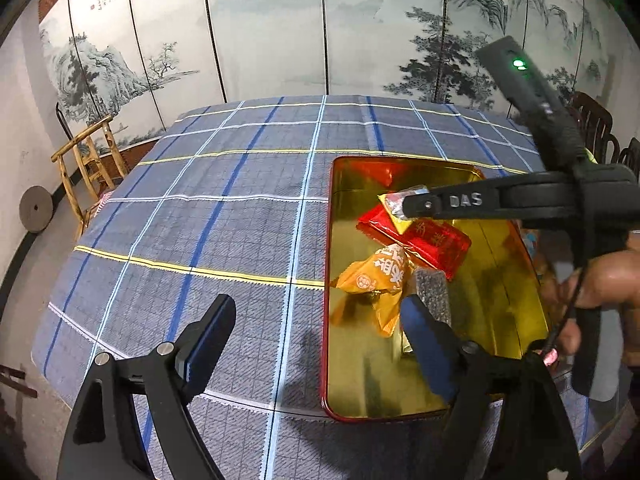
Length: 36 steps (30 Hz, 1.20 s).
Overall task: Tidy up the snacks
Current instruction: 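Carry the yellow candy into the gold tin and open the right tool, then move the right tool toward the blue-wrapped snack beside the tin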
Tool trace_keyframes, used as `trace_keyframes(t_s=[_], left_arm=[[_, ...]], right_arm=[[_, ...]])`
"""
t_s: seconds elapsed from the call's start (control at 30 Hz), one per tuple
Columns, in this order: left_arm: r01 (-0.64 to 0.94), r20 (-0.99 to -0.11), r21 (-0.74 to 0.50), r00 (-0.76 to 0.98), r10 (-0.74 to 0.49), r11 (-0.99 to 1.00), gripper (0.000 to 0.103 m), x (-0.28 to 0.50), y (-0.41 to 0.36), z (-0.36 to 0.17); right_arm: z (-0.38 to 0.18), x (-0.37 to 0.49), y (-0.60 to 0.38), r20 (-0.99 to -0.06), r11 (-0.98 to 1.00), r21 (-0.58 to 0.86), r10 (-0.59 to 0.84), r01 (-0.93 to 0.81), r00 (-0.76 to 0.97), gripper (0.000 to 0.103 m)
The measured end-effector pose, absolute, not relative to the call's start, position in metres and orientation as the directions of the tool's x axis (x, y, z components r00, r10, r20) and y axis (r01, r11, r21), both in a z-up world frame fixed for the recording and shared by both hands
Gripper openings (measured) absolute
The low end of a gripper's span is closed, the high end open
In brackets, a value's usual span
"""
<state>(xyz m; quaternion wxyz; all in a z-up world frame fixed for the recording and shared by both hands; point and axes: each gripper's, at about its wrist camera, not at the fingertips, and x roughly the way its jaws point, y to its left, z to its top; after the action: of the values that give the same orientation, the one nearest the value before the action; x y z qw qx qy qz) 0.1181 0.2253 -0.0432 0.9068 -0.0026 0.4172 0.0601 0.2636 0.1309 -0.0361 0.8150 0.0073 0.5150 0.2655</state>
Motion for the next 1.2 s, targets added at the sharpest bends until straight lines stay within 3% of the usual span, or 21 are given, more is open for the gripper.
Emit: trace_keyframes(t_s=[0.4,0.57,0.7,1.2], left_arm=[[-0.093,-0.755,0.064,0.646,0.109,0.994,0.082,0.115,0.211,-0.037],[-0.081,-0.75,0.047,0.656,0.089,0.996,0.084,0.114,0.203,-0.032],[-0.06,-0.756,0.04,0.651,0.07,0.997,0.084,0.115,0.191,-0.032],[-0.026,-0.762,0.09,0.642,0.085,0.996,0.085,0.116,0.175,-0.033]], right_arm=[[-0.008,0.244,0.084,-0.738,0.845,0.39,0.524,-0.365,0.424,0.035],[-0.008,0.218,0.002,-0.777,0.934,0.23,0.346,-0.275,0.526,0.035],[-0.02,0.218,-0.041,-0.81,0.952,0.213,0.299,-0.221,0.504,0.035],[-0.039,0.228,0.013,-0.815,0.856,0.201,0.416,-0.476,0.403,0.035]])
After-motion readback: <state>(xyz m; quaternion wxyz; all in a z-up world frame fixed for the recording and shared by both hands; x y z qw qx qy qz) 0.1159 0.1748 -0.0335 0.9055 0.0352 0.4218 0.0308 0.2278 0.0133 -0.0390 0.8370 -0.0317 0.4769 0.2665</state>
